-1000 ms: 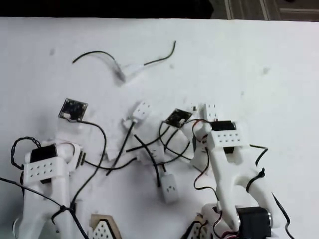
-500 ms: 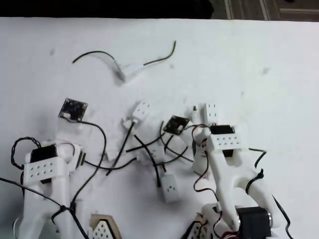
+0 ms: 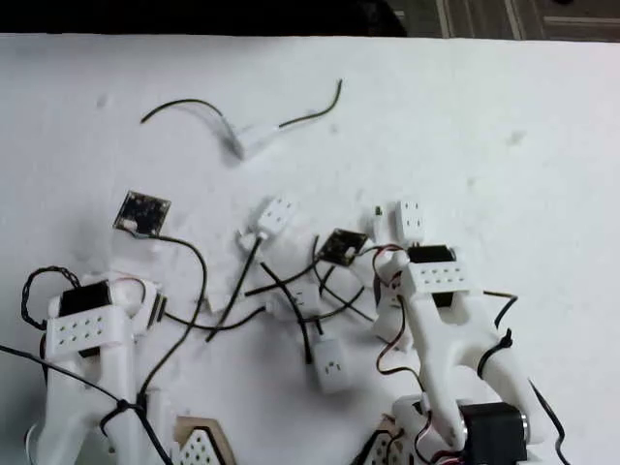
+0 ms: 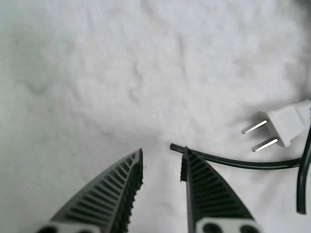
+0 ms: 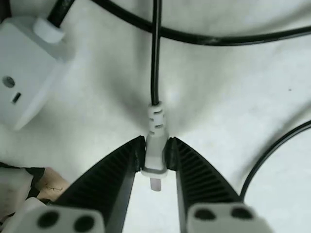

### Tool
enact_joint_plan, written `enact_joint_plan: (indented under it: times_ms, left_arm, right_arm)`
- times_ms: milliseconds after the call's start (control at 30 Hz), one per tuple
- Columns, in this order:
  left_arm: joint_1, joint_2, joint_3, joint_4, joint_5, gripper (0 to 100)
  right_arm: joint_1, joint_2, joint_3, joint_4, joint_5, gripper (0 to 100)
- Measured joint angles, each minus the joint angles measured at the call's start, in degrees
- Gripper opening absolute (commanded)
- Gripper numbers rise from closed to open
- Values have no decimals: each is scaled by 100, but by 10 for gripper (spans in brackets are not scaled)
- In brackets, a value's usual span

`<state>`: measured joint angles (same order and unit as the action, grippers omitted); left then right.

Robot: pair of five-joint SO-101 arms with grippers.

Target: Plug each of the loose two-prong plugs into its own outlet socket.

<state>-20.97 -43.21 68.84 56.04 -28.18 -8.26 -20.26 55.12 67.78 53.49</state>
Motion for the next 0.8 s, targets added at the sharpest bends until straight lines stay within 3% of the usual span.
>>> enact_joint_plan:
  times_ms: [467,800]
  left_arm:
    - [0,0,0,0,0,143]
    - [0,0,0,0,0,144]
  right_arm:
    - [44,607,-44,-448,26,17]
    - [563,-1371,-545,1451,431,17]
